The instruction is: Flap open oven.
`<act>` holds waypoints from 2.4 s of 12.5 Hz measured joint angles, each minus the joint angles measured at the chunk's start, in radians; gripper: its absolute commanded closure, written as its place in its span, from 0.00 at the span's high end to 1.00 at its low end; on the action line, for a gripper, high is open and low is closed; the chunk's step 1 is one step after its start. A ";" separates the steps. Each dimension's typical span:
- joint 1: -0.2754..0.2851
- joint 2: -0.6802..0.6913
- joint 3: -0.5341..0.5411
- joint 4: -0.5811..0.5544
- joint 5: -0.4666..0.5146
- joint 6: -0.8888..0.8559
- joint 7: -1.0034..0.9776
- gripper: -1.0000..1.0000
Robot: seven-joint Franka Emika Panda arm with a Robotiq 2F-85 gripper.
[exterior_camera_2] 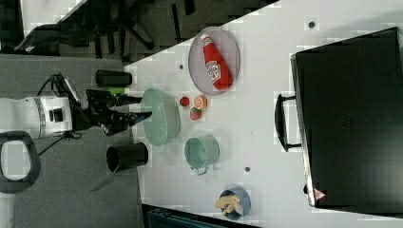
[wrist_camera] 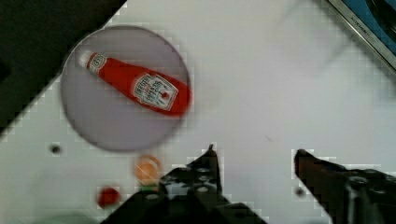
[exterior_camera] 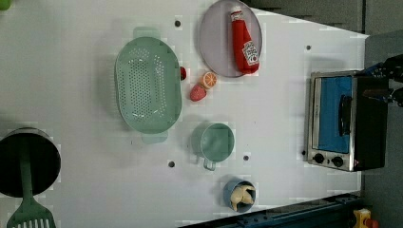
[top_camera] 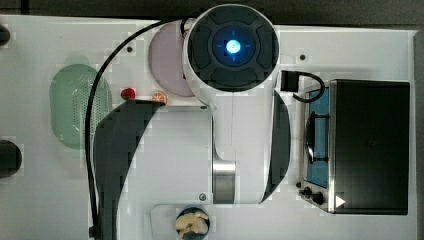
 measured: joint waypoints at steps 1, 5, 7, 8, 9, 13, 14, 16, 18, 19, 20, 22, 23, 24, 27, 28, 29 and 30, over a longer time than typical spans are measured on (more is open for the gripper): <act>-0.001 -0.061 -0.005 -0.067 0.005 -0.076 0.000 0.79; -0.026 -0.299 -0.031 -0.176 0.006 -0.148 0.000 1.00; -0.046 -0.325 -0.028 -0.141 -0.002 -0.146 0.000 1.00; -0.045 -0.324 -0.033 -0.125 0.000 -0.149 0.000 0.95; -0.043 -0.320 -0.037 -0.118 0.001 -0.148 0.000 0.83; -0.038 -0.274 -0.037 -0.126 0.009 -0.152 0.000 0.35; -0.039 -0.264 -0.033 -0.139 0.009 -0.150 0.000 0.23; -0.039 -0.243 -0.030 -0.158 0.011 -0.148 0.000 0.18; -0.035 -0.240 -0.041 -0.186 0.010 -0.150 -0.002 0.18; -0.037 -0.240 -0.045 -0.193 0.009 -0.149 -0.006 0.18; -0.036 -0.242 -0.052 -0.203 -0.004 -0.142 -0.031 0.18; -0.037 -0.243 -0.069 -0.243 -0.068 -0.054 -0.126 0.18; -0.038 -0.243 -0.082 -0.276 -0.065 0.005 -0.182 0.18; -0.037 -0.242 -0.098 -0.306 -0.069 0.035 -0.246 0.18; -0.035 -0.233 -0.184 -0.370 -0.085 0.151 -0.433 0.18; -0.038 -0.222 -0.219 -0.384 -0.083 0.188 -0.500 0.18; -0.041 -0.211 -0.256 -0.396 -0.081 0.208 -0.582 0.18; -0.043 -0.195 -0.295 -0.396 -0.080 0.210 -0.672 0.18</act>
